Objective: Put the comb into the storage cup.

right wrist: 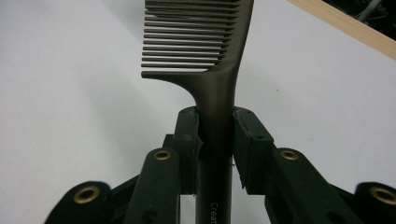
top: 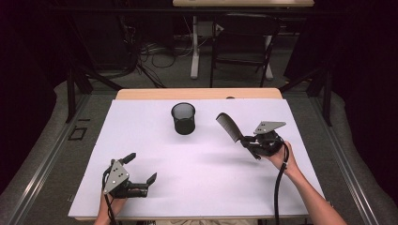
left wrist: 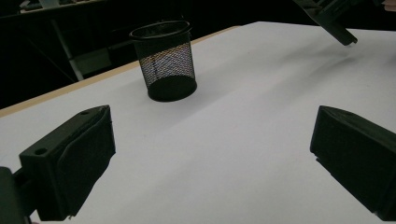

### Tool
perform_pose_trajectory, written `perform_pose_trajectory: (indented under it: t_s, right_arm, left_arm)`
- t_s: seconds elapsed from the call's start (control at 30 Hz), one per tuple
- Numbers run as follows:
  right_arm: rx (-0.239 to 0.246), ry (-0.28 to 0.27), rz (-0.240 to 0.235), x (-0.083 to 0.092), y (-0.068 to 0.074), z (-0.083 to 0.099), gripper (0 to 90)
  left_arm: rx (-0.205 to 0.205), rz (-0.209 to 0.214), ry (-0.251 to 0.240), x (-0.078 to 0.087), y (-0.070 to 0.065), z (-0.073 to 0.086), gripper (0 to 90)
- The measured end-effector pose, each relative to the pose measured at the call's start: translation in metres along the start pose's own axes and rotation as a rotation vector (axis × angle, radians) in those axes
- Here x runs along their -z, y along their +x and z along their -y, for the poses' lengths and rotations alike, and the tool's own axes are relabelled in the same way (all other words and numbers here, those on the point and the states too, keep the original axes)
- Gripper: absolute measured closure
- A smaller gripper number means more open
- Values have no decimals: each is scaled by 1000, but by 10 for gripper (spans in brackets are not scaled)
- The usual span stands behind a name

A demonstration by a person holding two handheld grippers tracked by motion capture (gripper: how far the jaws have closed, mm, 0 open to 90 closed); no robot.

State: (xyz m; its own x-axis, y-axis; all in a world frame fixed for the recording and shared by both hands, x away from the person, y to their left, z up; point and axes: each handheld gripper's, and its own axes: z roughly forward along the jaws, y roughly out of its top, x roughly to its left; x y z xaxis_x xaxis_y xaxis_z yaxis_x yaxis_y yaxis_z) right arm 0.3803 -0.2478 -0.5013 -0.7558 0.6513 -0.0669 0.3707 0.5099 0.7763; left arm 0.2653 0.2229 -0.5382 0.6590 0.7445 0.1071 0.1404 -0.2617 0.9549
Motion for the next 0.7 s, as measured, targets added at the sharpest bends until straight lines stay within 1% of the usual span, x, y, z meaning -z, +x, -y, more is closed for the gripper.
perform_pose_trajectory:
  t_s: [0.13, 0.17, 0.2, 0.7]
  right_arm:
    - [-7, -29, 5, -1, 1, 0, 728]
    - [-7, -29, 5, -1, 1, 0, 728]
    - [-4, -42, 13, -1, 2, -1, 728]
    - [12, -90, 30, -3, 7, -6, 729]
  left_arm:
    - [2, 0, -2, 0, 0, 0, 0]
    - [3, 0, -2, 0, 0, 0, 0]
    - [2, -1, -2, 0, 0, 0, 0]
    - [1, -3, 2, 0, 0, 0, 1]
